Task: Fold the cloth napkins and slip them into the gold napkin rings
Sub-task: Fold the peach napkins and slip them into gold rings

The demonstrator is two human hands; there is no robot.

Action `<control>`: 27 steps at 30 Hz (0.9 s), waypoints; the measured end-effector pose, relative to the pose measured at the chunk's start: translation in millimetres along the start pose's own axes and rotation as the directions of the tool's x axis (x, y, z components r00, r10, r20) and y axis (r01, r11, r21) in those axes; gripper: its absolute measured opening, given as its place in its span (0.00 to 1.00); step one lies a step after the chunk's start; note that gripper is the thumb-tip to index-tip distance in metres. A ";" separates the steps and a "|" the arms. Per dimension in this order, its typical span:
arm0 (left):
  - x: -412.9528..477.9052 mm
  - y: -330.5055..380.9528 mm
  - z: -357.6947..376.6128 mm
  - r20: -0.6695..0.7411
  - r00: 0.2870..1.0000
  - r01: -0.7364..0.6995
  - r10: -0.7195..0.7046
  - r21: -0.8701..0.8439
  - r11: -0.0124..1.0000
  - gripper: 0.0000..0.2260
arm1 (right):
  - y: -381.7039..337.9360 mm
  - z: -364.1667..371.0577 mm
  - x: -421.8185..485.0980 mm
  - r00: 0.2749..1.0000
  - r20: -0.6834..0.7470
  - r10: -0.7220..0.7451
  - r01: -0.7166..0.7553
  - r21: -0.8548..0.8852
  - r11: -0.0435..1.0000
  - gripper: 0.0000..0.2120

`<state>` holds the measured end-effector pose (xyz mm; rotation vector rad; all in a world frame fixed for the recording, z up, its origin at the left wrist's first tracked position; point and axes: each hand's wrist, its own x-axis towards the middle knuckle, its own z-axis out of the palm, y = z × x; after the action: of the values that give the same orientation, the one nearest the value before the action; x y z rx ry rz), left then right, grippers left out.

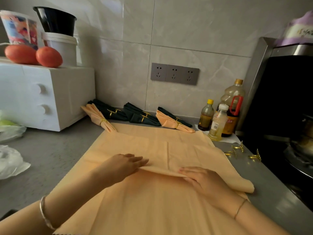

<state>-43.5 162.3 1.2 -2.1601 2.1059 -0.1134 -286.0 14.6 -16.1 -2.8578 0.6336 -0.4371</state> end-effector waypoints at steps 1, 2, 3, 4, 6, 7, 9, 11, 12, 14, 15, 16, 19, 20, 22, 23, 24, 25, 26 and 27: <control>-2.2 4.5 -4.2 0.002 1.000 0.004 -0.004 0.011 1.000 0.22 | 1.4 -2.4 -3.9 0.999 -0.033 -0.027 0.027 -0.006 1.000 0.46; -6.8 9.9 -6.4 0.009 1.000 0.007 -0.007 0.022 1.000 0.22 | 0.7 -5.9 -10.3 0.995 -0.085 -0.056 0.052 -0.046 0.998 0.43; -11.5 15.2 -8.3 0.008 1.000 0.004 -0.004 0.026 1.000 0.22 | 0.3 -6.8 -14.9 0.987 -0.136 -0.090 0.079 -0.085 0.993 0.40; -17.4 20.5 -8.6 0.015 1.000 -0.002 0.002 0.026 1.000 0.22 | -2.6 -9.7 -20.5 0.989 -0.106 -0.101 0.089 -0.112 0.990 0.41; -29.6 29.5 -5.8 0.035 0.999 -0.013 0.013 0.004 1.000 0.22 | -6.3 -8.5 -34.4 0.999 0.027 -0.029 0.030 -0.058 0.998 0.51; -34.3 32.1 -2.6 0.043 0.999 -0.018 0.019 -0.023 1.000 0.22 | -7.0 -7.8 -40.1 0.997 0.073 -0.018 0.021 -0.044 0.999 0.54; -42.1 34.2 3.7 0.074 0.997 -0.016 0.022 -0.077 0.997 0.22 | -10.0 -4.6 -47.3 0.993 0.111 -0.029 0.036 -0.058 0.998 0.53; -50.2 36.5 6.6 0.092 0.996 0.005 0.006 -0.119 0.993 0.29 | -14.9 -3.2 -50.8 0.990 0.135 -0.036 0.046 -0.071 0.996 0.43; -53.5 39.8 6.9 0.087 0.996 0.029 -0.016 -0.153 0.988 0.34 | -17.3 -3.0 -53.2 0.990 0.141 -0.028 0.036 -0.056 0.998 0.37; -51.2 46.2 5.8 0.041 0.997 0.076 -0.067 -0.262 0.962 0.38 | -21.7 -2.3 -55.2 0.992 0.127 0.013 -0.014 0.006 1.000 0.31; -45.7 49.3 4.0 0.024 0.995 0.097 -0.094 -0.322 0.942 0.36 | -22.8 -1.3 -54.7 0.993 0.111 0.034 -0.037 0.029 0.999 0.29; -37.7 51.5 2.5 0.019 0.993 0.116 -0.118 -0.369 0.922 0.33 | -23.9 0.4 -52.9 0.993 0.096 0.061 -0.065 0.045 0.997 0.28; -11.9 60.2 1.7 0.043 0.986 0.163 -0.160 -0.425 0.890 0.22 | -30.5 7.0 -41.9 0.989 0.069 0.134 -0.138 0.059 0.989 0.31; -4.8 63.8 2.6 0.056 0.983 0.183 -0.176 -0.431 0.883 0.23 | -33.5 8.4 -37.5 0.986 0.073 0.149 -0.153 0.053 0.987 0.30; 6.1 71.8 5.9 0.092 0.973 0.231 -0.212 -0.426 0.875 0.23 | -39.5 12.4 -28.0 0.979 0.098 0.179 -0.185 0.055 0.981 0.24; 10.5 76.2 7.7 0.108 0.967 0.255 -0.231 -0.417 0.872 0.24 | -43.3 14.0 -23.0 0.975 0.107 0.196 -0.204 0.066 0.977 0.22; 14.0 79.6 10.2 0.118 0.960 0.280 -0.254 -0.403 0.871 0.24 | -46.4 17.0 -16.5 0.970 0.113 0.216 -0.225 0.078 0.971 0.21; 16.5 83.1 13.3 0.122 0.954 0.300 -0.274 -0.382 0.874 0.24 | -48.9 20.2 -9.0 0.964 0.116 0.239 -0.249 0.087 0.965 0.21; 17.9 85.7 16.9 0.121 0.949 0.315 -0.291 -0.356 0.880 0.25 | -51.6 23.8 -0.3 0.957 0.118 0.264 -0.275 0.090 0.957 0.21; 18.5 88.0 20.4 0.114 0.946 0.323 -0.302 -0.334 0.886 0.25 | -54.4 27.6 8.0 0.951 0.118 0.287 -0.297 0.084 0.951 0.21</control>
<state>-127.2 142.4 -31.9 -2.6562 1.8383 0.3183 -249.3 62.8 -27.2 -2.6126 0.9670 -0.2614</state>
